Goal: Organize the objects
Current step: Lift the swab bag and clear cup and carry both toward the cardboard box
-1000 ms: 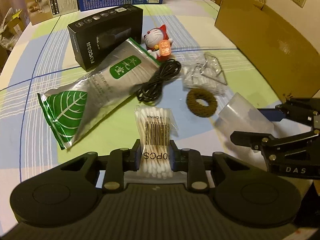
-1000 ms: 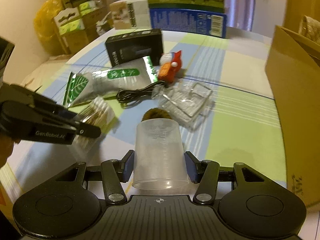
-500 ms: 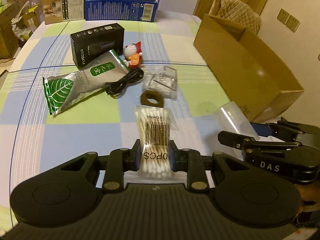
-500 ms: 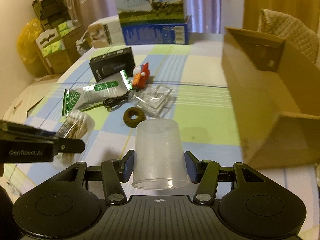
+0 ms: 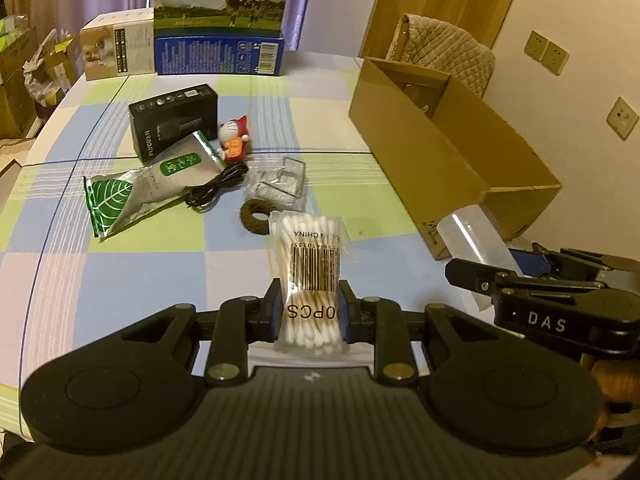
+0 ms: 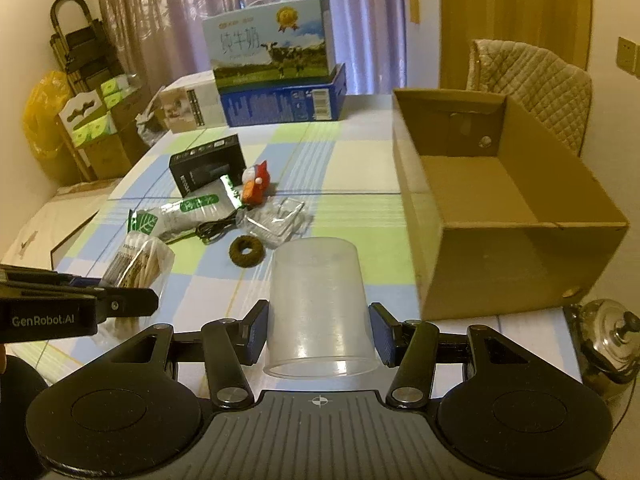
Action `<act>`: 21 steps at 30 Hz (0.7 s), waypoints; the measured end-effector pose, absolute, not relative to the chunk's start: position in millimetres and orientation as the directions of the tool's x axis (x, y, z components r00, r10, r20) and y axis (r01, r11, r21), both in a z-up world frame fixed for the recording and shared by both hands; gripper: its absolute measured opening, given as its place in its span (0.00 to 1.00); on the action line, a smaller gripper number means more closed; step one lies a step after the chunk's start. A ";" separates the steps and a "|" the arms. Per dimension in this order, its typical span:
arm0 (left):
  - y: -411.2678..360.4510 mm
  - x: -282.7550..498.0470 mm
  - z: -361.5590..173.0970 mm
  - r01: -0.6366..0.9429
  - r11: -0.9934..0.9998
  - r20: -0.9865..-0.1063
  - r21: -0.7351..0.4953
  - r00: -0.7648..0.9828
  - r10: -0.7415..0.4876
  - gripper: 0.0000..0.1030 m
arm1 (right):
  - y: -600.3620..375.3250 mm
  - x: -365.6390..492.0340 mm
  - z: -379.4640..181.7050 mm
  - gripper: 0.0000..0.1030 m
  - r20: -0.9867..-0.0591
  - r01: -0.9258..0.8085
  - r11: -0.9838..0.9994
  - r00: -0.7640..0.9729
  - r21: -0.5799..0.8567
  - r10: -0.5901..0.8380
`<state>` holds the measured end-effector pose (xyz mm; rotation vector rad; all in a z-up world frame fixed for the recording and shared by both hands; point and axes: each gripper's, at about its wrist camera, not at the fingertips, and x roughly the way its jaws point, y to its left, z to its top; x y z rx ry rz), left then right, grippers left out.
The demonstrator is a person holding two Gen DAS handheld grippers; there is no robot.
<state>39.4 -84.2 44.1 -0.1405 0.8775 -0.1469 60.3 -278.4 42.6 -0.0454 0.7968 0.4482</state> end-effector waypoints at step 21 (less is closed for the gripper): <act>-129.1 52.4 63.2 0.144 0.972 -0.742 -0.185 0.628 -0.234 0.21 | -323.2 68.7 66.8 0.49 -0.678 -0.336 0.935 0.661 0.116 0.321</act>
